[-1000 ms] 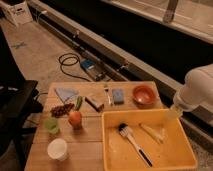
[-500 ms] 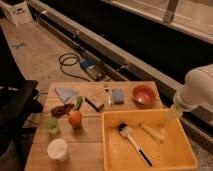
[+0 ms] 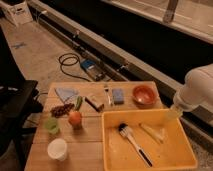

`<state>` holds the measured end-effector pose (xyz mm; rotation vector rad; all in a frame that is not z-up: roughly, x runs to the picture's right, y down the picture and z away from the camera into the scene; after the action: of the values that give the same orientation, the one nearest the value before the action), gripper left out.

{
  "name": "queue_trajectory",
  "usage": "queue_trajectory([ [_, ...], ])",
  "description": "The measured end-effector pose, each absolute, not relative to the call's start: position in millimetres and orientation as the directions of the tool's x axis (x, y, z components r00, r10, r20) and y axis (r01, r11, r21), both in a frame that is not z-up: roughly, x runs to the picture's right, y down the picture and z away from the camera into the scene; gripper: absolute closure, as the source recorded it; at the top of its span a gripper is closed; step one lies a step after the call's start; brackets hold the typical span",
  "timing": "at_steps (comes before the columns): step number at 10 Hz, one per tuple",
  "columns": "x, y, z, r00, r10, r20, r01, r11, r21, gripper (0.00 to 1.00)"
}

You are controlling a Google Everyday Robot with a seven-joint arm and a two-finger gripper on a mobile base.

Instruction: Place banana in paper cup

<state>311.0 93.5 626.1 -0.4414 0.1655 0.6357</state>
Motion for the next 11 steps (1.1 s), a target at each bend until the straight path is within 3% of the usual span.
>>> queue_trajectory([
  [5,307,97,626,0.808,0.514,-0.288,-0.588,0.732,-0.344,0.37],
  [11,259,142,646,0.842,0.454,-0.292,-0.539,0.728,-0.423,0.37],
])
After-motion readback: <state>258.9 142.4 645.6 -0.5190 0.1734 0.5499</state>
